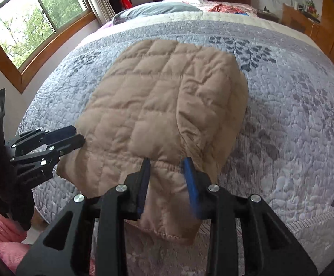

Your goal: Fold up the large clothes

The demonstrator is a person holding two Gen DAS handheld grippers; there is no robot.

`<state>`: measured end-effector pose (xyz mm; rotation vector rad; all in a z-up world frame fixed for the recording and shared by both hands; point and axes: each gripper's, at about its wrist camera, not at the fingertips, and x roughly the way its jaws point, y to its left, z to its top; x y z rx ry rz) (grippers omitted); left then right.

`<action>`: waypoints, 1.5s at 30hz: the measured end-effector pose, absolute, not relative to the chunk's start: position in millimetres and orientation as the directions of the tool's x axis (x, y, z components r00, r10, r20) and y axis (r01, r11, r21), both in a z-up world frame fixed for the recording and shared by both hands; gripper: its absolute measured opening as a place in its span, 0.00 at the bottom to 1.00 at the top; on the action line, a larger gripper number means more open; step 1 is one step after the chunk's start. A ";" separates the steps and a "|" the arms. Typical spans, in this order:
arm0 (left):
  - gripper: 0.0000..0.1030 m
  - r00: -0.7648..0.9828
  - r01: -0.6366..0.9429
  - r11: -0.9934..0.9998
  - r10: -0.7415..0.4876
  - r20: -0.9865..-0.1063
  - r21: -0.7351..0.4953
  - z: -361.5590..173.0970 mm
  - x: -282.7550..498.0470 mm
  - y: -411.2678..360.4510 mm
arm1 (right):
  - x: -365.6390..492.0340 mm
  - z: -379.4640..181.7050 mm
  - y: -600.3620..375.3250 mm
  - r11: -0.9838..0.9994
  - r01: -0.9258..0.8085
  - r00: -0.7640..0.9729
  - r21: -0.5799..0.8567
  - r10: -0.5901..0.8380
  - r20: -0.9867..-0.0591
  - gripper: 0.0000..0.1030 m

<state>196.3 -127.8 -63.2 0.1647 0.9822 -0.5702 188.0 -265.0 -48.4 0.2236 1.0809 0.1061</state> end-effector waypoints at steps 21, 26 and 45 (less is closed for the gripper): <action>0.37 0.463 0.529 0.848 -0.334 -0.821 -0.047 -59.9 175.5 -105.8 | 153.0 -51.8 -269.7 0.950 0.023 0.498 0.311 0.258 -0.828 0.30; 0.48 0.417 0.516 0.852 -0.340 -0.843 -0.089 -84.6 188.4 -98.3 | 156.9 -78.1 -270.5 0.950 0.045 0.458 0.308 0.254 -0.852 0.26; 0.52 0.409 0.504 0.852 -0.382 -0.829 -0.144 -76.6 191.0 -81.7 | 141.7 -72.6 -265.8 0.945 0.010 0.520 0.327 0.274 -0.809 0.47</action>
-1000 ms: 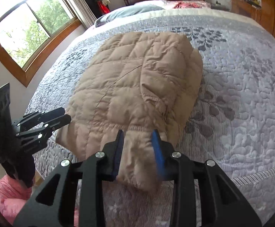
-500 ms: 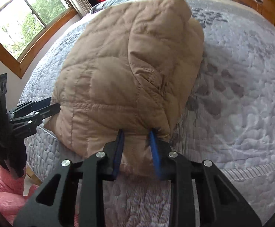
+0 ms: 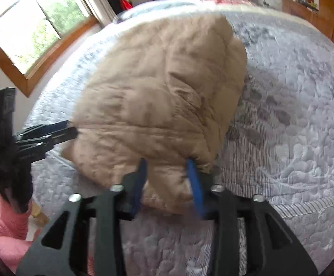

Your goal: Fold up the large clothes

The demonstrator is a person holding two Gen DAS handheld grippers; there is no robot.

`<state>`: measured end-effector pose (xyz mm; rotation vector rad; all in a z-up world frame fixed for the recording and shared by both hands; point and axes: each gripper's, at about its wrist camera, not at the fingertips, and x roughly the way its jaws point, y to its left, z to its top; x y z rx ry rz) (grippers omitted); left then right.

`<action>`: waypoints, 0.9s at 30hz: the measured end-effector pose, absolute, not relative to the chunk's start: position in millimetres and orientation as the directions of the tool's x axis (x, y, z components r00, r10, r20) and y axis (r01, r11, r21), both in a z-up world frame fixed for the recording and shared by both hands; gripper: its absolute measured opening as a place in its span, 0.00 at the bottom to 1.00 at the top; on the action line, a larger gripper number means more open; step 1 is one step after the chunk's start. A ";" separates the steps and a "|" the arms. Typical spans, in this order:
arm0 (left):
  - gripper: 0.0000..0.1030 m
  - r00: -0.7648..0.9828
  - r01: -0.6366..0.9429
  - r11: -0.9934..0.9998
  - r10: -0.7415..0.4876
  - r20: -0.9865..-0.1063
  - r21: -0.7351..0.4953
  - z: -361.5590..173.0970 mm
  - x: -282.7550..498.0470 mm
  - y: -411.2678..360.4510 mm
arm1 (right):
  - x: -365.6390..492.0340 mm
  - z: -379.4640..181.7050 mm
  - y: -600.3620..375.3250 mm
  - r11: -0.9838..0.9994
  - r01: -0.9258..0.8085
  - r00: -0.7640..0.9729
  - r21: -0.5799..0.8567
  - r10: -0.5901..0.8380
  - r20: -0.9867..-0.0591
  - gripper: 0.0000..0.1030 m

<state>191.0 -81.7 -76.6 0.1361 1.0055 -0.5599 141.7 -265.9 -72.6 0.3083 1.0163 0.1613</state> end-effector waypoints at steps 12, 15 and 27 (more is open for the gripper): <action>0.65 0.440 0.496 0.856 -0.394 -0.807 -0.147 -50.3 197.1 -74.2 | 145.9 -40.1 -315.3 0.895 0.007 0.629 0.447 0.343 -0.697 0.88; 0.70 0.428 0.499 0.852 -0.403 -0.809 -0.160 -51.4 203.8 -75.3 | 157.4 -50.1 -332.0 0.861 0.014 0.623 0.508 0.390 -0.678 0.88; 0.77 0.388 0.517 0.836 -0.422 -0.820 -0.185 -62.7 239.9 -85.1 | 196.0 -91.4 -352.2 0.750 0.006 0.573 0.662 0.539 -0.617 0.89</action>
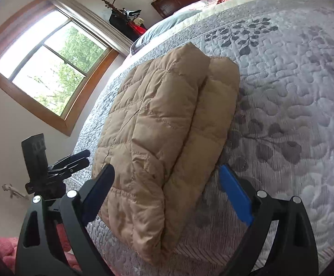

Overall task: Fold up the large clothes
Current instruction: 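Clamp the folded coat bundle between both tools, lift it and place it near the pillows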

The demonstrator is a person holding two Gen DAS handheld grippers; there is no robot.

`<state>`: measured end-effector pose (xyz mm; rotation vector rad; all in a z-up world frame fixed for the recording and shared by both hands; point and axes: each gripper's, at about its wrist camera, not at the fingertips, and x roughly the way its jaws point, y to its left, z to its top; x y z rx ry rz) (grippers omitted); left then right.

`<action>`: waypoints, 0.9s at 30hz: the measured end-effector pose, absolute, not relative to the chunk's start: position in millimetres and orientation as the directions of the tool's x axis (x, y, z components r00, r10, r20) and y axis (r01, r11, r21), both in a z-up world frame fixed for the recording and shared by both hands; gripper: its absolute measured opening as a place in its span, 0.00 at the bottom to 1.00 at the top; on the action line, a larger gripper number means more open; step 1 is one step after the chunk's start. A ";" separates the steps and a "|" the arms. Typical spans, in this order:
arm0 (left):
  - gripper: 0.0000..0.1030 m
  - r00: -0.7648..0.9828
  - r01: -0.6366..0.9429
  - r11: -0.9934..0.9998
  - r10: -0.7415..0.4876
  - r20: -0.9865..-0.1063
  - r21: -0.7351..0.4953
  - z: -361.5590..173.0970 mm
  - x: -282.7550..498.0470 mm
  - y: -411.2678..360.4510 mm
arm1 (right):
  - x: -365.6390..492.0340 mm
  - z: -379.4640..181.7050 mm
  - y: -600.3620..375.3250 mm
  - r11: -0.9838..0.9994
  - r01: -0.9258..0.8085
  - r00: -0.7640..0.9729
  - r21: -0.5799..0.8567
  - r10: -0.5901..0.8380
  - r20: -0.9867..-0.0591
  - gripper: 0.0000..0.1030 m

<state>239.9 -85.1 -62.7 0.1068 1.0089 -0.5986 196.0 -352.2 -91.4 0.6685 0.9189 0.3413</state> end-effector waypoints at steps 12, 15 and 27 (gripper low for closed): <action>0.80 0.243 0.527 0.770 -0.542 -0.804 -0.360 -87.0 286.8 -88.1 | 228.7 -119.7 -357.8 0.671 -0.026 0.514 0.741 0.645 -0.566 0.92; 0.82 0.217 0.537 0.747 -0.570 -0.793 -0.391 -91.9 295.8 -92.3 | 237.5 -126.5 -355.0 0.651 -0.035 0.491 0.758 0.672 -0.554 0.92; 0.97 0.157 0.577 0.674 -0.646 -0.747 -0.462 -113.1 312.7 -117.6 | 265.0 -135.1 -324.9 0.637 -0.124 0.433 0.760 0.724 -0.536 0.92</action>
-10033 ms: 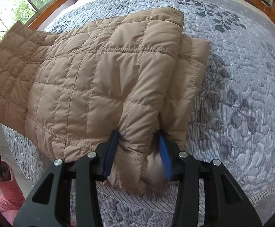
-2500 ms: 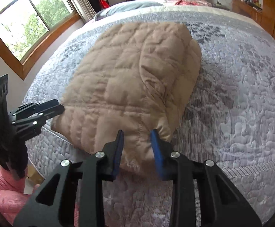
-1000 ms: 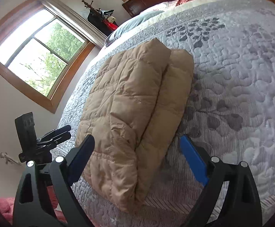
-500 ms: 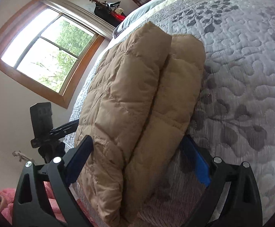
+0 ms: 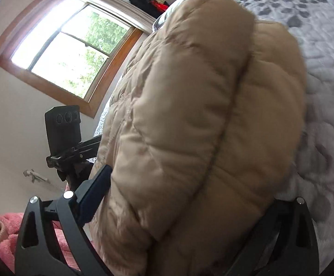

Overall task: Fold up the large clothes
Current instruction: 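Clamp the folded coat bundle between both tools, lift it and place it near the pillows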

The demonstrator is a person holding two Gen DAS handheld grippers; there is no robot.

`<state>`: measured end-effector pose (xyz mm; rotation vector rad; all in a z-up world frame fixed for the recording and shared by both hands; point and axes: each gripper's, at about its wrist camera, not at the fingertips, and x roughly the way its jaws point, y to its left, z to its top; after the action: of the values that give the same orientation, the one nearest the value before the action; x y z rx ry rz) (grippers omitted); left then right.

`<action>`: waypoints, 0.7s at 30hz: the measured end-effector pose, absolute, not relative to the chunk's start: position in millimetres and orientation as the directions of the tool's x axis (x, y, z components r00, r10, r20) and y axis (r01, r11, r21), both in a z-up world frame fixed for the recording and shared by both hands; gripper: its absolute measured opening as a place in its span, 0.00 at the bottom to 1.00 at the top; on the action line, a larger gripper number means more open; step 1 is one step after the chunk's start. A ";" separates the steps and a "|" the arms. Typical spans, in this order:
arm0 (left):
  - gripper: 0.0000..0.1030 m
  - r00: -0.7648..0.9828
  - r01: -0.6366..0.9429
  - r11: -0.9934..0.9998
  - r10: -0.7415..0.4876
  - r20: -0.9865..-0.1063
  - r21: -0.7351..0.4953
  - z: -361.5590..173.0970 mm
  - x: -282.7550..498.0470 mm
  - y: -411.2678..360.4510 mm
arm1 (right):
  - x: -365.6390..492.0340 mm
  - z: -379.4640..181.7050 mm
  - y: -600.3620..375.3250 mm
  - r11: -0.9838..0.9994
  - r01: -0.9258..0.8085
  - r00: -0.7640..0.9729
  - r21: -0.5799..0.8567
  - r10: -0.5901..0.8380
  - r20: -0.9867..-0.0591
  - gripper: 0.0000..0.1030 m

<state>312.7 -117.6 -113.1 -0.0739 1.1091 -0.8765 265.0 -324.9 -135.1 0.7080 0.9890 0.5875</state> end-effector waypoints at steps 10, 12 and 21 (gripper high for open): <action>0.55 0.269 0.585 0.702 -0.640 -0.719 -0.406 -85.0 287.4 -114.1 | 252.5 -104.9 -305.1 0.665 -0.195 0.481 0.721 0.706 -0.521 0.49; 0.53 0.295 0.598 0.702 -0.641 -0.709 -0.386 -76.4 280.5 -114.0 | 246.1 -94.6 -300.4 0.680 -0.218 0.497 0.700 0.695 -0.519 0.47; 0.53 0.386 0.606 0.713 -0.651 -0.654 -0.353 -38.6 285.5 -95.1 | 254.7 -48.4 -285.7 0.696 -0.282 0.518 0.660 0.690 -0.506 0.47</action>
<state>285.5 -95.1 -38.6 -0.0590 0.8598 -0.8003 254.7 -285.7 -48.4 0.5472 0.8363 0.6189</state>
